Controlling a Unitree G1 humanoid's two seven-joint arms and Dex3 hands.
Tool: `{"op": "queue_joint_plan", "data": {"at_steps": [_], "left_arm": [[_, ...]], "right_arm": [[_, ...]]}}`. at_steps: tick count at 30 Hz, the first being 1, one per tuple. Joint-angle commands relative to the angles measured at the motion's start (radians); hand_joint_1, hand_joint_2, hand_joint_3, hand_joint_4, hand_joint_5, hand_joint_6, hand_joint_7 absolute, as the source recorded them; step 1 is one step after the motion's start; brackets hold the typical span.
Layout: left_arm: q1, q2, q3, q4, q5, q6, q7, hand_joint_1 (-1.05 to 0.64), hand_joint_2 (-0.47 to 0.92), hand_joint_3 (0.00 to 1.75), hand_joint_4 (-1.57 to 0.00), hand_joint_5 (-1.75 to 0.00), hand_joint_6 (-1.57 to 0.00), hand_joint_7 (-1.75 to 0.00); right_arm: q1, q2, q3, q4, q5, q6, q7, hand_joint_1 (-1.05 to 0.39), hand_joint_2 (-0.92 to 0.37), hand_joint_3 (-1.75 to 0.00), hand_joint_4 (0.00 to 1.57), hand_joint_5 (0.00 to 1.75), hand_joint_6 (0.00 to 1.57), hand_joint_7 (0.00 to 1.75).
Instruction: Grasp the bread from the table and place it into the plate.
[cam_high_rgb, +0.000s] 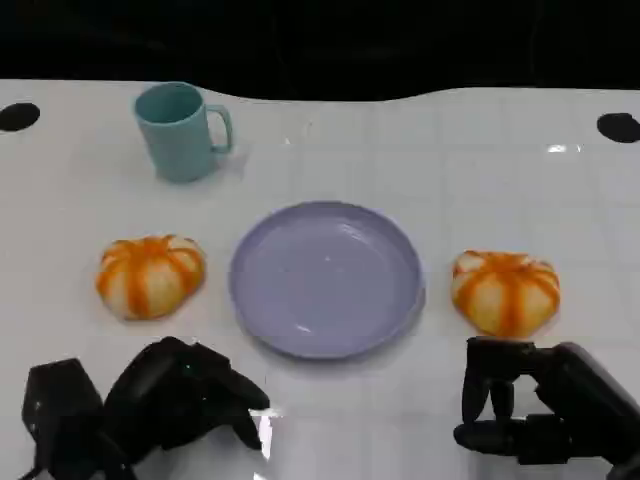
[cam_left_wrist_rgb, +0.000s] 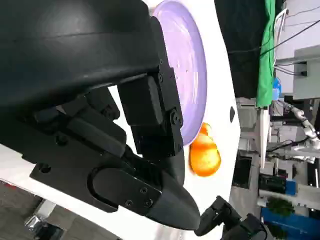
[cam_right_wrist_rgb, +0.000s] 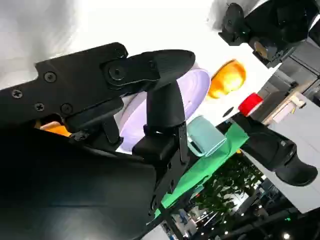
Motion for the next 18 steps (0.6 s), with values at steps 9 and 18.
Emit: {"op": "queue_joint_plan", "data": {"at_steps": [9,18], "left_arm": [[-0.009,0.017,0.008,0.01,-0.007,0.001,-0.005,-1.05,0.85,0.0,-1.25,-0.88,-1.57,-0.03],[-0.011,0.017,0.009,0.009,-0.01,0.0,-0.011,-1.05,0.85,0.0,-1.25,-0.88,-1.57,-0.03]], "right_arm": [[-0.012,-0.015,0.001,0.017,0.008,-0.013,-0.005,-0.48,-0.92,-0.18,0.81,1.75,0.67,1.69],[-0.009,-0.02,0.0,0.007,0.019,-0.003,0.005,-0.48,-0.92,-0.18,0.8,1.75,0.67,1.67]]}}
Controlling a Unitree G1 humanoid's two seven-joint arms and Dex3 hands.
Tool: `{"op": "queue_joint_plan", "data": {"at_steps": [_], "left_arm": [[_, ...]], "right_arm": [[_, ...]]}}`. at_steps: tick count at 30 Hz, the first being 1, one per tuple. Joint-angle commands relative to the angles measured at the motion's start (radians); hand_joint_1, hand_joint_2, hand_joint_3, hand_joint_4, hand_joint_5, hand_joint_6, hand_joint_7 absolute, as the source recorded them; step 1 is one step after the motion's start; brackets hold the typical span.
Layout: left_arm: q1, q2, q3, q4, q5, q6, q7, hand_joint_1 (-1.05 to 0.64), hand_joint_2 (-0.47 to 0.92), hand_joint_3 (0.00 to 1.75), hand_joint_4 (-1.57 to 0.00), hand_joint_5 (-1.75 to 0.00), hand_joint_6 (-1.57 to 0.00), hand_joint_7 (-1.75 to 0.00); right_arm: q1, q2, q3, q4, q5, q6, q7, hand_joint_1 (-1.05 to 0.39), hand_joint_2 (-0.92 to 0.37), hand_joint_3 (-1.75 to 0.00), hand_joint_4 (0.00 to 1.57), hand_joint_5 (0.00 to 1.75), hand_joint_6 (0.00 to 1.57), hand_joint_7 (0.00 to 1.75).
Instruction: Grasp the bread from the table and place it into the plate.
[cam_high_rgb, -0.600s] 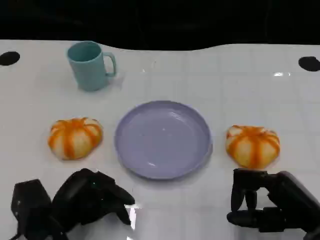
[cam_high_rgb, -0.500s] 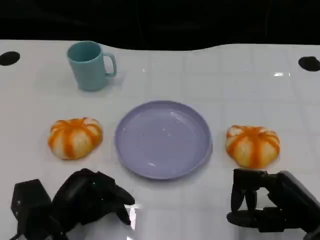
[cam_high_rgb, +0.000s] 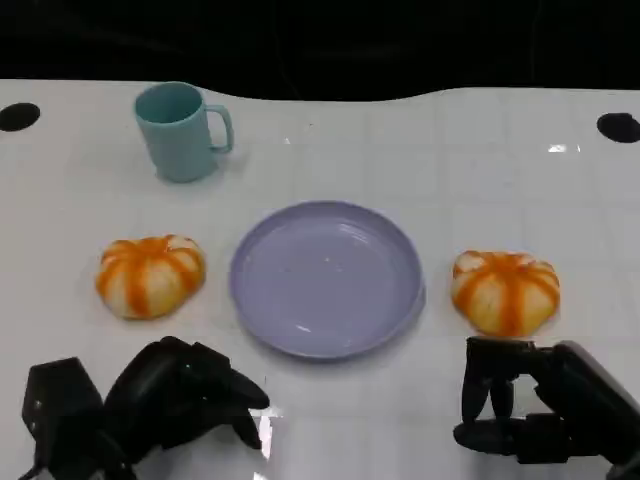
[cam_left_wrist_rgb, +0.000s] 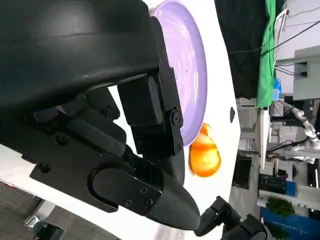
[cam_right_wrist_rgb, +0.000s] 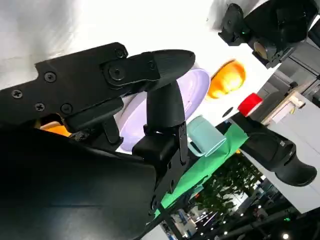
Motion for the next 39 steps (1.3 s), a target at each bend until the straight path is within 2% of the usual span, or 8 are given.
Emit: {"op": "queue_joint_plan", "data": {"at_steps": [1,7,17,25,28,34,37,39], "left_arm": [[-0.009,0.017,0.008,0.005,-0.009,-0.002,-0.009,-1.05,0.85,0.0,-1.25,-0.88,-1.57,-0.03],[-0.013,0.016,0.009,0.008,-0.007,0.003,-0.005,-1.05,0.84,0.0,-1.25,-0.89,-1.57,-0.04],[-0.009,0.015,0.007,0.005,-0.005,-0.006,-0.007,-1.05,0.85,0.0,-1.24,-0.89,-1.57,-0.03],[-0.007,0.018,0.006,0.003,0.0,-0.013,-0.003,-1.05,0.85,0.0,-1.24,-0.9,-1.57,-0.03],[-0.009,0.023,0.003,0.005,0.009,-0.021,0.004,-1.05,0.86,0.01,-1.25,-0.91,-1.57,-0.04],[-0.008,0.019,0.005,0.003,0.0,-0.009,-0.006,-1.05,0.86,0.01,-1.25,-0.91,-1.57,-0.04],[-0.001,0.012,0.003,-0.007,-0.006,0.003,-0.01,-1.05,0.84,0.0,-1.24,-0.9,-1.56,-0.03],[0.002,0.013,-0.001,-0.013,0.001,-0.007,-0.001,-1.05,0.85,0.01,-1.24,-0.91,-1.57,-0.03]], "right_arm": [[-0.005,-0.019,-0.002,0.0,0.012,-0.003,-0.001,-0.48,-0.92,-0.18,0.8,1.75,0.68,1.66],[-0.006,-0.014,-0.004,-0.01,0.034,0.003,0.007,-0.48,-0.92,-0.17,0.8,1.75,0.68,1.65],[0.006,-0.013,-0.025,-0.11,0.094,0.046,0.027,-0.49,-0.92,-0.23,0.71,1.7,0.69,1.38],[0.026,-0.015,-0.04,-0.198,0.126,0.089,0.039,-0.49,-0.92,-0.21,0.64,1.53,0.65,1.11],[0.036,-0.018,-0.048,-0.247,0.139,0.13,0.047,-0.49,-0.92,-0.18,0.47,1.27,0.5,0.76],[0.045,-0.031,-0.072,-0.296,0.098,0.179,0.032,-0.51,-0.92,-0.17,0.38,1.18,0.44,0.65],[0.053,-0.061,-0.127,-0.388,-0.035,0.273,-0.02,-0.64,-0.92,-0.15,0.3,0.53,0.38,0.1],[0.062,-0.068,-0.138,-0.438,-0.097,0.327,-0.042,-0.66,-0.92,-0.11,0.29,0.44,0.36,0.04]]}}
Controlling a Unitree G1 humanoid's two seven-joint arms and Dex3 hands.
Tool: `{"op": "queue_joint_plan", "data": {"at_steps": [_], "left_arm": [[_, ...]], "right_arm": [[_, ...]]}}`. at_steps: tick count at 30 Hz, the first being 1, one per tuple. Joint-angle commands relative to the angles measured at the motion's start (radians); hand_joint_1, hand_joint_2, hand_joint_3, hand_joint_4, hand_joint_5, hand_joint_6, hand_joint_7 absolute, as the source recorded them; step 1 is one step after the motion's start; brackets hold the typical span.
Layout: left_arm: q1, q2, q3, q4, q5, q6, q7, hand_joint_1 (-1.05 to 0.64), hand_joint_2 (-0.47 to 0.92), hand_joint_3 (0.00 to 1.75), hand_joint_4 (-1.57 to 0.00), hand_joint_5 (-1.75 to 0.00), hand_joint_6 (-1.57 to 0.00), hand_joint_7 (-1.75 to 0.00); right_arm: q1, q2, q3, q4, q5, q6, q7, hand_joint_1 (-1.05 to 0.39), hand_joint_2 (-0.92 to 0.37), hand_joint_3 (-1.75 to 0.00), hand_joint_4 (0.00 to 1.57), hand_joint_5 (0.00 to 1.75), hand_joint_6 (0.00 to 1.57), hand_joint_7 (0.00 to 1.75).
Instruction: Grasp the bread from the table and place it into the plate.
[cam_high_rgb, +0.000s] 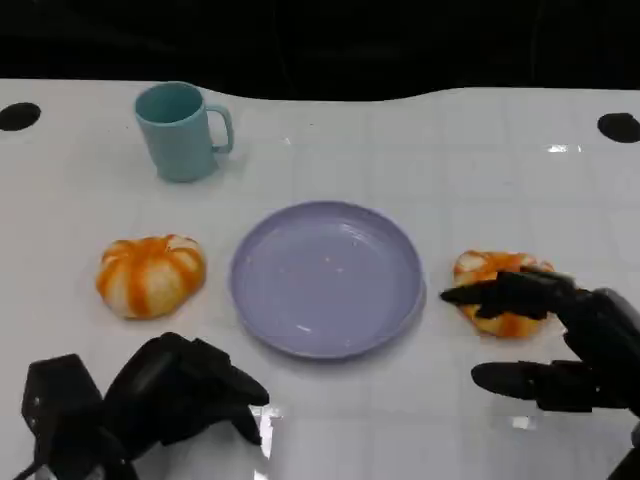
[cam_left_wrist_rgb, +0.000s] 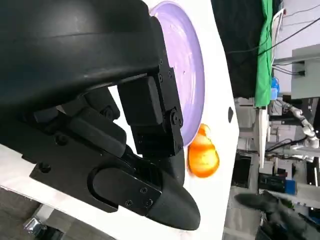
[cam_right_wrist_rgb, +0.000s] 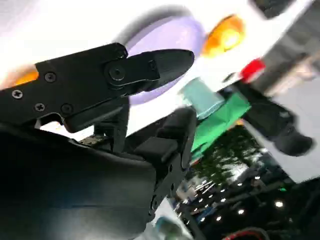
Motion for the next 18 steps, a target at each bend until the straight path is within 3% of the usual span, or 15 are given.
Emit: {"op": "queue_joint_plan", "data": {"at_steps": [1,10,18], "left_arm": [[0.013,0.012,-0.004,-0.018,0.004,-0.005,0.006,-1.05,0.85,0.01,-1.24,-0.91,-1.57,-0.03],[0.019,0.013,-0.006,-0.031,0.006,0.001,0.006,-1.05,0.86,0.0,-1.24,-0.92,-1.57,-0.03],[0.03,0.009,-0.006,-0.05,-0.001,0.02,0.003,-1.05,0.84,0.0,-1.24,-0.91,-1.57,-0.03]], "right_arm": [[0.019,-0.03,-0.037,-0.106,-0.107,0.104,-0.045,-0.67,-0.92,-0.1,0.27,0.42,0.36,0.03],[0.023,-0.061,-0.03,-0.216,-0.291,0.253,-0.083,-0.65,-0.89,-0.01,0.18,0.31,0.28,0.0],[-0.028,-0.106,0.036,-0.212,-0.448,0.387,-0.058,-0.64,-0.84,0.0,0.15,0.28,0.24,0.01]]}}
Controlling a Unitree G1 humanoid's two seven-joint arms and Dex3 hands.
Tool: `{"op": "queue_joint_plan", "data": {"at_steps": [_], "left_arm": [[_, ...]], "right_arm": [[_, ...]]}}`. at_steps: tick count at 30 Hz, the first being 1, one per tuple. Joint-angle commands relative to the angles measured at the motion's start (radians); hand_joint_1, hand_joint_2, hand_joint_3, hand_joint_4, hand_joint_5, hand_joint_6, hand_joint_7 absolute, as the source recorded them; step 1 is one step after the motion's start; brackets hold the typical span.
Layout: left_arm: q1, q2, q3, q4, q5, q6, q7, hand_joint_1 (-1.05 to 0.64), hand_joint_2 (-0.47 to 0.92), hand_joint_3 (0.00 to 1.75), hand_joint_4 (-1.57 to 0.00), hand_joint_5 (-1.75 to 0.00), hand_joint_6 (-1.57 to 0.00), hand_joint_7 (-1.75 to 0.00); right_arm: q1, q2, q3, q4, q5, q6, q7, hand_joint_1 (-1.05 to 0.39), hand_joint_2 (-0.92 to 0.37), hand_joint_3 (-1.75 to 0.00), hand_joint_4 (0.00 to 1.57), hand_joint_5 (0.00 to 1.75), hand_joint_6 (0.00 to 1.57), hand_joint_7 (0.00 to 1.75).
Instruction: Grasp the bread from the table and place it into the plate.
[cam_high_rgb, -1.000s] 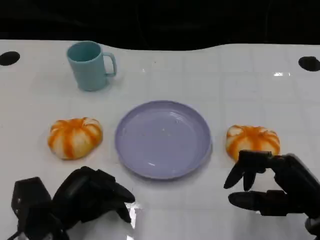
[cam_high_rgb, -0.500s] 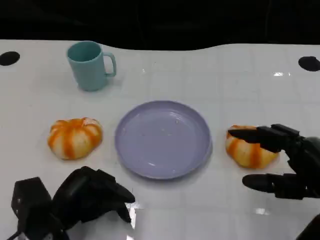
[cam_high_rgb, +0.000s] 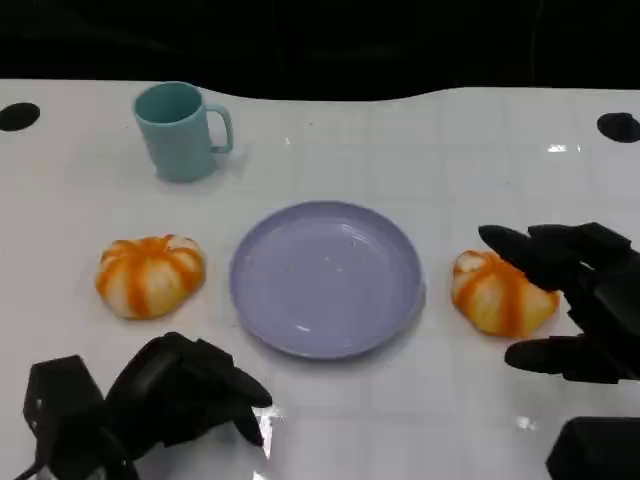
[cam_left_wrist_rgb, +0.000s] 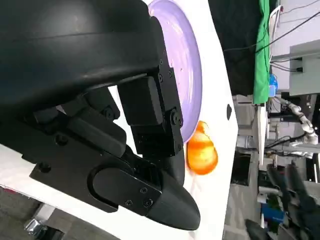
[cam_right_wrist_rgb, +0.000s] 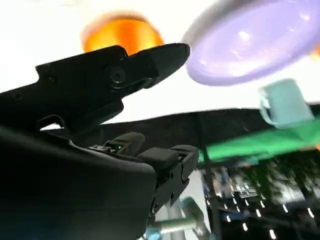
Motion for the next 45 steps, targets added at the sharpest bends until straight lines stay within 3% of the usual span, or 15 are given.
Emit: {"op": "queue_joint_plan", "data": {"at_steps": [1,11,23,30,38,41,45], "left_arm": [[0.016,0.011,0.0,-0.017,-0.006,0.017,0.005,-1.05,0.84,0.0,-1.24,-0.91,-1.57,-0.03],[0.021,0.004,0.003,-0.021,-0.014,0.016,0.0,-1.05,0.84,0.0,-1.25,-0.9,-1.57,-0.04],[0.028,0.003,0.003,-0.032,-0.015,0.018,-0.001,-1.05,0.84,0.0,-1.26,-0.9,-1.57,-0.05],[0.036,0.005,0.002,-0.044,-0.014,0.022,0.002,-1.05,0.84,0.0,-1.26,-0.89,-1.56,-0.04],[0.047,0.007,-0.003,-0.066,-0.009,0.032,0.006,-1.05,0.83,0.0,-1.26,-0.89,-1.57,-0.04],[0.05,0.008,-0.005,-0.072,-0.006,0.032,0.009,-1.05,0.84,0.0,-1.26,-0.89,-1.57,-0.04],[0.052,0.008,-0.006,-0.075,-0.007,0.038,0.009,-1.05,0.84,0.0,-1.26,-0.88,-1.57,-0.04]], "right_arm": [[-0.045,-0.036,0.036,0.01,-0.036,0.054,0.015,-0.64,-0.83,0.0,0.15,0.28,0.24,0.01],[-0.184,-0.038,0.159,0.199,-0.092,0.148,0.026,-0.65,-0.85,-0.01,0.19,0.24,0.27,0.01],[-0.389,0.022,0.305,0.564,-0.125,0.182,-0.122,-0.68,-0.85,0.0,0.22,0.19,0.28,0.0],[-0.471,0.051,0.357,0.751,-0.111,0.194,-0.181,-0.65,-0.86,-0.01,0.25,0.16,0.26,0.0],[-0.518,0.062,0.375,0.858,-0.067,0.194,-0.189,-0.6,-0.9,-0.01,0.31,0.15,0.3,0.02],[-0.521,0.055,0.382,0.86,-0.06,0.188,-0.201,-0.55,-0.91,-0.01,0.42,0.17,0.42,0.05],[-0.519,0.052,0.38,0.861,-0.043,0.156,-0.253,-0.46,-0.91,0.0,0.71,0.27,0.63,0.08]]}}
